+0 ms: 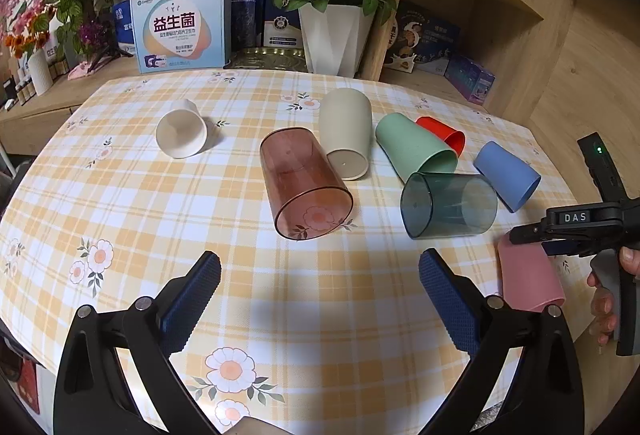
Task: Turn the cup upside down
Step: 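Close the right tool around the pink cup's body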
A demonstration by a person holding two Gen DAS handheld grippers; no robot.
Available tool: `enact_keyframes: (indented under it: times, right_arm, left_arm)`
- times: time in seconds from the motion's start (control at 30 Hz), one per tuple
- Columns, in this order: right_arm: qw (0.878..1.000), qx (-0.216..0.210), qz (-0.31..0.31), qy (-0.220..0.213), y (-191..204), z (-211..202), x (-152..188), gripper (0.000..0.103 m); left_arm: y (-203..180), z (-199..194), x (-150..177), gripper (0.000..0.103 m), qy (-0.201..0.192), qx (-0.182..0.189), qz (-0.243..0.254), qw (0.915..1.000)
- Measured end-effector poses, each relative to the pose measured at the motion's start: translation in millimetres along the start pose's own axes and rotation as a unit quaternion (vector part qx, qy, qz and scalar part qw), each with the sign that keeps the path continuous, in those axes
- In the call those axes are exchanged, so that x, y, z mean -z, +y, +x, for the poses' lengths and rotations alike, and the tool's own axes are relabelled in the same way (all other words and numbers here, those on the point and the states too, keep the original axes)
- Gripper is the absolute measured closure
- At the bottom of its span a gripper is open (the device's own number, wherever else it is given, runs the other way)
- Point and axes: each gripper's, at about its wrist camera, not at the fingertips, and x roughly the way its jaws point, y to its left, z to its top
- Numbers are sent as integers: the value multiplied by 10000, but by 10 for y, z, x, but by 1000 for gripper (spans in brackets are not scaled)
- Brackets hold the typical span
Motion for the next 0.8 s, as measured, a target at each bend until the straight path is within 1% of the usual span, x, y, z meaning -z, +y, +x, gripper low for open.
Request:
enact_keyframes:
  times: [0.3,0.6,0.67,0.7,0.73,0.8]
  right_arm:
    - [10000,21,24,56,44,106,-41,14]
    - [9999,-22,82,55,9,173,-52,14]
    - [9999,-22,41,106,15,192,-56,41]
    - [9999,-54,42,141,15,203,-58,42]
    - [9999,8,36,147,16,211,-59,46]
    - [9999,3,-1,121,18,210,-42,46]
  left_arm:
    - [29,15,11,6,41,-50,-58,10000]
    - [-3,37,30,6,109,-52,-25,9999]
    - [-1,43,35,6,125,-57,-35,9999]
    - [0,46,37,6,130,-59,-37,9999]
    - [1,48,39,6,137,-66,-43,9999]
    - [2,49,39,6,141,-67,-47,9999]
